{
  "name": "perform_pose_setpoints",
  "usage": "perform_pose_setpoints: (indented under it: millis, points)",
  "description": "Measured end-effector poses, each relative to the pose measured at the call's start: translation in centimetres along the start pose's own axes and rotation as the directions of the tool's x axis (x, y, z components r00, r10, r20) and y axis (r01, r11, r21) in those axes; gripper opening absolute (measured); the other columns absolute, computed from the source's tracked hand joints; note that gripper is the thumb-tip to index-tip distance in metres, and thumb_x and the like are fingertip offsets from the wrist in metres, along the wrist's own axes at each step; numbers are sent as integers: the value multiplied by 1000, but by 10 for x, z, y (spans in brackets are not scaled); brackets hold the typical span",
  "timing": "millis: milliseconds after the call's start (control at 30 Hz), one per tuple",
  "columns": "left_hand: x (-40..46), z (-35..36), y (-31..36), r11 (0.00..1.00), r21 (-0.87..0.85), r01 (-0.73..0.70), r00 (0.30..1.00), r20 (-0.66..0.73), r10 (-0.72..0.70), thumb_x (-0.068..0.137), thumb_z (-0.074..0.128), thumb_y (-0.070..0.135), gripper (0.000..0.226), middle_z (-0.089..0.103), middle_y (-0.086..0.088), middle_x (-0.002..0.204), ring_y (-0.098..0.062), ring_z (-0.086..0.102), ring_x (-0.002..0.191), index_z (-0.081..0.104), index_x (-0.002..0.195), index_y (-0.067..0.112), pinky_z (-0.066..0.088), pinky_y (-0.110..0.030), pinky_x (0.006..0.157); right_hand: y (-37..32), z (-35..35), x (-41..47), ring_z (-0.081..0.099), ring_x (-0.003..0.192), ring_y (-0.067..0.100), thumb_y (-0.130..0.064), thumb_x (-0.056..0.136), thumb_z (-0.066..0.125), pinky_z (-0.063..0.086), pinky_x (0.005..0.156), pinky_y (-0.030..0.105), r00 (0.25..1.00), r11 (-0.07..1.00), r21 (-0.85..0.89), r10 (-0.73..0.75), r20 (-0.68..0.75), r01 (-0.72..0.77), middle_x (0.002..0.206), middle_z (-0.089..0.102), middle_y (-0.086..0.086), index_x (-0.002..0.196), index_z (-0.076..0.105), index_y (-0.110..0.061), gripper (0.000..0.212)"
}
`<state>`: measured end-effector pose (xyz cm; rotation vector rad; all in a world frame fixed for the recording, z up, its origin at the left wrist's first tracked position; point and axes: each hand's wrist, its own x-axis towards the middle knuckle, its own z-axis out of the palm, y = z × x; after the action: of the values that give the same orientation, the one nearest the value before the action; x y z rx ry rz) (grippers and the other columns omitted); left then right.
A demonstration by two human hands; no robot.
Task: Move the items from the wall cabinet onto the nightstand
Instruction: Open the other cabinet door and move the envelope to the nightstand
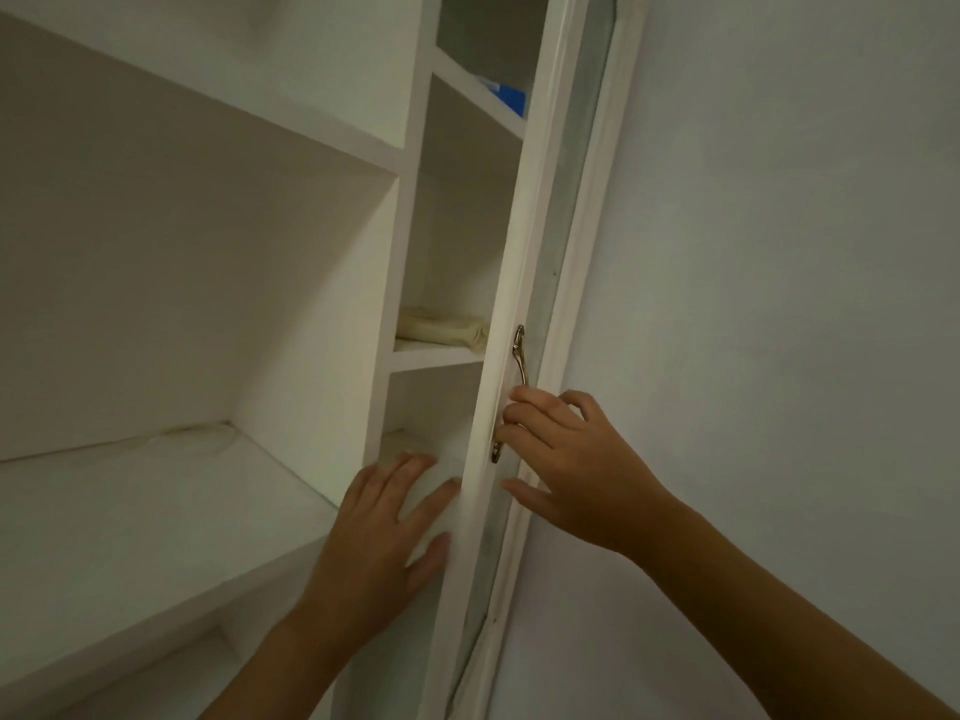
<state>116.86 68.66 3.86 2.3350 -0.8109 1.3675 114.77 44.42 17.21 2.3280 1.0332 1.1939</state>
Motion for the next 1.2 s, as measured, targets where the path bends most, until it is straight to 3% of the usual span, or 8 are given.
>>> perform_pose_setpoints:
  millis: [133, 467, 567, 733, 1200]
  points:
    - [8, 11, 25, 996, -78, -52, 998, -32, 50, 90, 75, 32, 54, 52, -7, 146, -30, 50, 135, 57, 139, 20, 48, -58, 102, 11, -13, -25, 52, 138, 23, -47, 93, 70, 46, 108, 45, 999, 999, 36, 39, 13, -40, 137, 64, 1, 128, 65, -19, 45]
    - [27, 29, 70, 971, -192, -145, 988, -87, 130, 93, 65, 37, 45, 57, -2, 138, -21, 54, 125, 65, 133, 16, 39, -36, 111, 22, -37, -70, 59, 125, 25, -40, 91, 74, 51, 99, 39, 986, 984, 74, 164, -31, -161, 138, 61, 8, 129, 65, -16, 45]
    - [27, 39, 79, 959, -246, -142, 989, -76, 127, 96, 63, 39, 45, 60, -2, 135, -22, 58, 122, 64, 134, 15, 45, -37, 106, 28, -42, -75, 59, 122, 26, -42, 95, 65, 49, 98, 37, 984, 984, 54, 172, -52, -169, 135, 62, 10, 128, 66, -16, 43]
    - [34, 53, 92, 945, -284, -165, 986, -47, 158, 95, 65, 41, 50, 61, 0, 135, -20, 59, 123, 61, 140, 18, 50, -40, 102, 36, -47, -80, 58, 124, 28, -41, 92, 74, 48, 101, 42, 972, 978, -28, 202, -117, -207, 133, 64, 12, 125, 69, -13, 44]
    - [69, 83, 108, 917, -312, -248, 966, -12, 257, 95, 67, 46, 53, 58, -2, 140, -21, 55, 127, 59, 142, 22, 48, -42, 106, 69, -49, -124, 54, 130, 28, -46, 93, 74, 47, 105, 45, 958, 960, -67, 261, -120, -270, 137, 61, 10, 132, 67, -17, 49]
